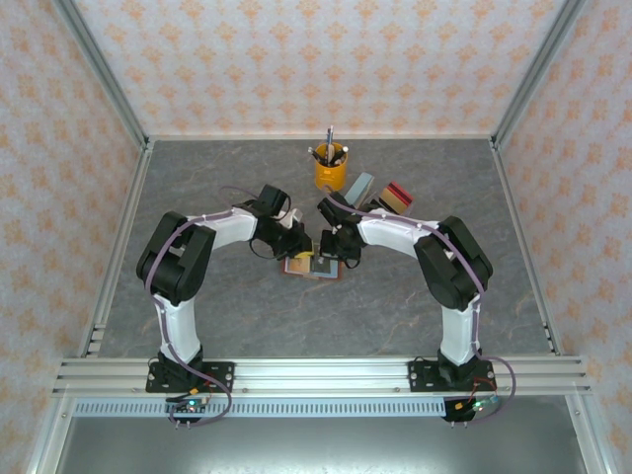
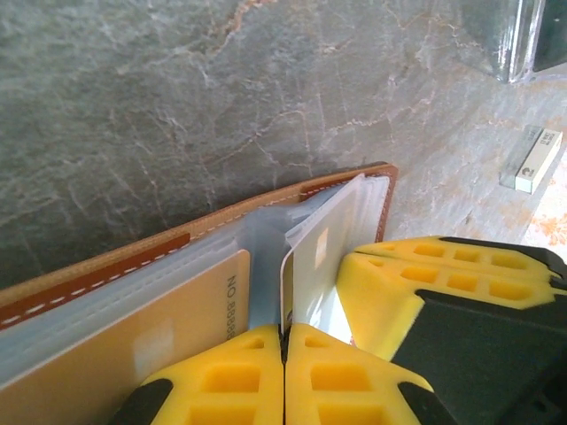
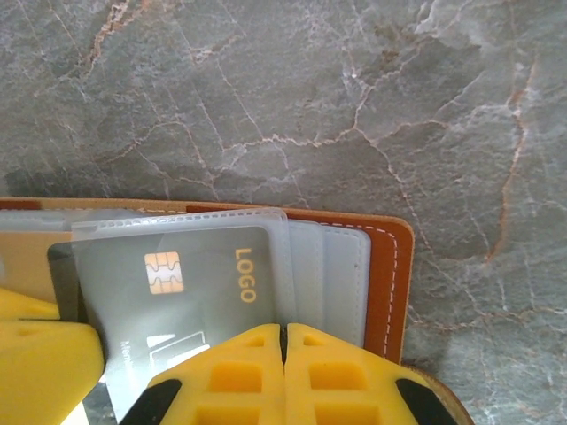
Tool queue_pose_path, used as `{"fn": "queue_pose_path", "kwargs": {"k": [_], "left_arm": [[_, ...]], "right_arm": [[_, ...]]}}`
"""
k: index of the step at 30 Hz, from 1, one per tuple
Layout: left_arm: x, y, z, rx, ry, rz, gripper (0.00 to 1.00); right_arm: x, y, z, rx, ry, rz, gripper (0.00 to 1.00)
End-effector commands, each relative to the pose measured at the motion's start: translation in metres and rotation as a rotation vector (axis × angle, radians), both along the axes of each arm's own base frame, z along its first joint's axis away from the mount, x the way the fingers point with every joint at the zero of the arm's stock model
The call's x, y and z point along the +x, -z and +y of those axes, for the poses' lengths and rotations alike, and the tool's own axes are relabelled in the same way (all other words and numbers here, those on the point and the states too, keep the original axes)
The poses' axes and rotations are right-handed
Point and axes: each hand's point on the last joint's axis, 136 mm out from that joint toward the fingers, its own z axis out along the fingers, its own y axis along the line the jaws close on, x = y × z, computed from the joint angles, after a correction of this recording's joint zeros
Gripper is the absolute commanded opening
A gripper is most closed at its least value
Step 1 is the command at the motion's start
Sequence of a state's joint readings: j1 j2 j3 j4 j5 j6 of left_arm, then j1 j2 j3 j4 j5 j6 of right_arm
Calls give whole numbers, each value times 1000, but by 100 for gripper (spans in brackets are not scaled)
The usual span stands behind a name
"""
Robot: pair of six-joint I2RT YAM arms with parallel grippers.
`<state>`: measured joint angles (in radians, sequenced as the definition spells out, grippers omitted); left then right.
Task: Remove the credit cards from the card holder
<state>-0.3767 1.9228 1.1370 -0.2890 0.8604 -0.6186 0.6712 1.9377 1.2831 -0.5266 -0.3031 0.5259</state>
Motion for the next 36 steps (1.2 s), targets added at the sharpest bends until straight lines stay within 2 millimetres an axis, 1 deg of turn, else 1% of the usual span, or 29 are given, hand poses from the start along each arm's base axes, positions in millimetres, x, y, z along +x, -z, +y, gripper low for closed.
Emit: {"fn": "queue_pose_path", "kwargs": {"k": [1, 8, 14, 18, 21, 25, 28, 29, 31, 33, 36], "left_arm": [[-4, -13, 5, -14, 17, -31, 6], [-6, -11, 18, 30, 9, -31, 3], [-8, -8, 25, 61, 3, -23, 2], [-10, -7, 34, 96, 6, -24, 1], [-12, -11, 46, 143, 2, -32, 1], [-13, -25, 66, 197, -25, -56, 0], [-11, -41, 75, 201, -53, -91, 0], [-9, -47, 76, 198, -59, -106, 0], [-7, -59, 78, 193, -74, -133, 0], [-3, -72, 79, 182, -91, -163, 0], [5, -95, 79, 143, -123, -214, 0]], "right_arm": [[-20, 43, -36, -175, 38, 97, 5], [-18, 42, -37, -175, 45, 95, 5], [-18, 42, -39, -179, 53, 96, 5], [-18, 42, -39, -181, 53, 94, 5], [-16, 38, -37, -174, 53, 88, 5], [-10, 27, -32, -144, 53, 66, 5], [-2, 10, -20, -81, 39, 30, 7], [1, 1, -15, -51, 35, 10, 8], [10, -21, -5, 16, 29, -41, 11], [18, -48, 5, 91, 20, -102, 16], [28, -89, 13, 192, 13, -193, 28]]}}
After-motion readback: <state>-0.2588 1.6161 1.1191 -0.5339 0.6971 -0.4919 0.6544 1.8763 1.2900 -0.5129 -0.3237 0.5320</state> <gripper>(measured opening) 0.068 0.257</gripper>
